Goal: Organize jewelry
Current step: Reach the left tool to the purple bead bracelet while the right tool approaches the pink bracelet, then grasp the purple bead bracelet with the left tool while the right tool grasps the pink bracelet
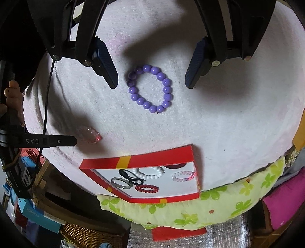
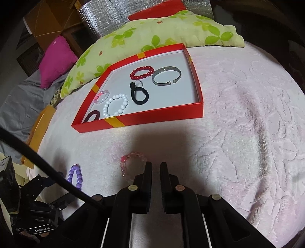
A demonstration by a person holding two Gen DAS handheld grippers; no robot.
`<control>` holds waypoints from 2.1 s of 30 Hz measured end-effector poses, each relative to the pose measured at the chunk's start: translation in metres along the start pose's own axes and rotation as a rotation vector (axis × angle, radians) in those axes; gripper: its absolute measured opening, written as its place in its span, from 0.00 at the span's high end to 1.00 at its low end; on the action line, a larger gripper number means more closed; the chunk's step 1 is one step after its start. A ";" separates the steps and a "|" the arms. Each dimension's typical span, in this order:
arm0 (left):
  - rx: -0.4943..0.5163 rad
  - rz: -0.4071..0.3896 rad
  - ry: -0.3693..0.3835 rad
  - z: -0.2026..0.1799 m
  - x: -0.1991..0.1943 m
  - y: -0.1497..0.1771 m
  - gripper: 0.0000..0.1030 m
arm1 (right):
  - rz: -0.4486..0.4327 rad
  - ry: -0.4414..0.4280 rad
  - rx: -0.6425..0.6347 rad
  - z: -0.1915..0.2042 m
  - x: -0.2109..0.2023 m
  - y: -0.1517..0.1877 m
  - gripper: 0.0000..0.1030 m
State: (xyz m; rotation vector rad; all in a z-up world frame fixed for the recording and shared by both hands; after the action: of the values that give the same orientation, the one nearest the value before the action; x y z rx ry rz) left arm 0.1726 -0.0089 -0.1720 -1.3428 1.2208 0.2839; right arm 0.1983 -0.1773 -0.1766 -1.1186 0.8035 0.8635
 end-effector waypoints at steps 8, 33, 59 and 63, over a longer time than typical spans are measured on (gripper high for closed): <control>-0.005 0.023 -0.024 0.003 0.007 0.004 0.29 | -0.017 -0.029 -0.002 0.004 -0.005 -0.001 0.77; -0.031 0.015 -0.055 0.010 0.006 0.005 0.29 | -0.014 0.076 -0.129 0.021 0.012 0.010 0.89; -0.008 0.004 -0.065 0.007 0.007 0.003 0.44 | -0.018 0.076 -0.109 0.017 0.012 0.009 0.88; -0.017 -0.013 -0.057 0.009 0.005 0.001 0.63 | -0.021 0.082 -0.115 0.017 0.013 0.009 0.88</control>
State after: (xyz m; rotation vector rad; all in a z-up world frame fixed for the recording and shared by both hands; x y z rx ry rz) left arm 0.1786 -0.0034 -0.1789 -1.3481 1.1638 0.3224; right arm 0.1979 -0.1572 -0.1873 -1.2687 0.8164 0.8599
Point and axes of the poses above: each gripper's, at about its wrist camera, not at the fingertips, and x roughly the way its jaws point, z to its left, y to its underside, the point moved 8 cm from there along x, roughly the way its jaws point, and after that the axes turned 11 degrees about y, right-handed, at the moved point
